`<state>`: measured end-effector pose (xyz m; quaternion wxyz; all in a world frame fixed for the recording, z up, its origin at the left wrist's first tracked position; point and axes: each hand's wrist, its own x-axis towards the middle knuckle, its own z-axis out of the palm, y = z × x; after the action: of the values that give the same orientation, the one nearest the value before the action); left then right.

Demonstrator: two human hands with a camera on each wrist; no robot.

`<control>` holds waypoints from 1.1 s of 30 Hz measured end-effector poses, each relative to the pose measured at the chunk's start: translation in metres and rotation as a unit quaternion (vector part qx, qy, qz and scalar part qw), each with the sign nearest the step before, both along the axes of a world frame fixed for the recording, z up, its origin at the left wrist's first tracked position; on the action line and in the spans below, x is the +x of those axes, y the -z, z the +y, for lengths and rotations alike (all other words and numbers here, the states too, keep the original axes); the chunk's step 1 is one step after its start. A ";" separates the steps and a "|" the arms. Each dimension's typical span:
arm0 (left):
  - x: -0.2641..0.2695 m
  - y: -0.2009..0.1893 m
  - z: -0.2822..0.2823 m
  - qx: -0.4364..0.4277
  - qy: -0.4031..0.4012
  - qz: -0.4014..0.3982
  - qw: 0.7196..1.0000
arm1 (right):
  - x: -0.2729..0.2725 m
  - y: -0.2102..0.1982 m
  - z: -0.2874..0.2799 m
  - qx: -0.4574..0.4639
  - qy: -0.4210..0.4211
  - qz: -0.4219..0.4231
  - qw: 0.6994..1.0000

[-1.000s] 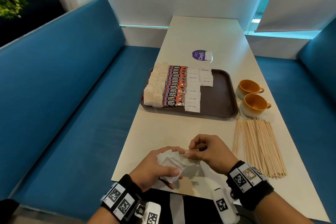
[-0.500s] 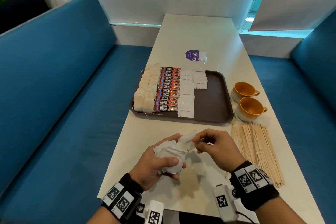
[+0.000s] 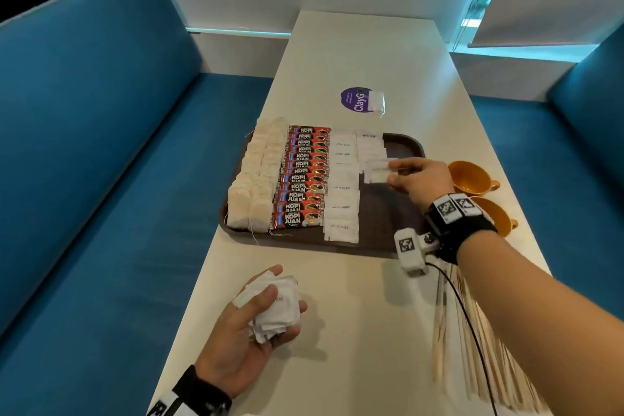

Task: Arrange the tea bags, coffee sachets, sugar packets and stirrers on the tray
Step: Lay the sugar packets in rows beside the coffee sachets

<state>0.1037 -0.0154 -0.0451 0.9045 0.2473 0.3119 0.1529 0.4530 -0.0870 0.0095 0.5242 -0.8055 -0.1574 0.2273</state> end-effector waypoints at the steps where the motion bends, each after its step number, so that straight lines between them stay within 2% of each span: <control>1: -0.002 0.001 0.002 -0.013 -0.002 -0.009 1.000 | 0.008 0.006 0.007 -0.016 -0.006 -0.005 1.000; 7: -0.013 0.005 0.010 -0.029 0.034 -0.055 0.998 | 0.031 0.027 0.032 -0.080 -0.017 -0.005 0.997; 13: -0.008 0.006 0.006 0.023 0.030 -0.037 0.999 | 0.043 0.028 0.043 -0.174 -0.033 -0.047 0.983; 19: -0.007 0.007 0.003 0.043 0.023 -0.019 0.999 | 0.025 0.016 0.033 -0.145 0.005 -0.039 0.989; 23: -0.013 -0.005 -0.007 0.063 0.046 -0.014 0.997 | -0.025 -0.016 0.005 -0.077 -0.015 -0.036 0.996; 26: -0.019 -0.016 -0.019 0.078 0.061 -0.034 0.995 | -0.089 -0.035 -0.027 -0.029 -0.108 -0.005 0.994; 30: -0.028 -0.023 -0.033 0.102 0.066 -0.036 0.992 | -0.168 -0.035 -0.068 -0.019 -0.268 0.063 0.961; 33: -0.034 -0.025 -0.042 0.102 0.066 -0.035 0.992 | -0.205 -0.023 -0.090 0.000 -0.298 0.109 0.948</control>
<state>0.0695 -0.0573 -0.0198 0.8930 0.3525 0.2463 0.1327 0.2478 -0.1774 0.0323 0.4461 -0.6924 -0.3320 0.4596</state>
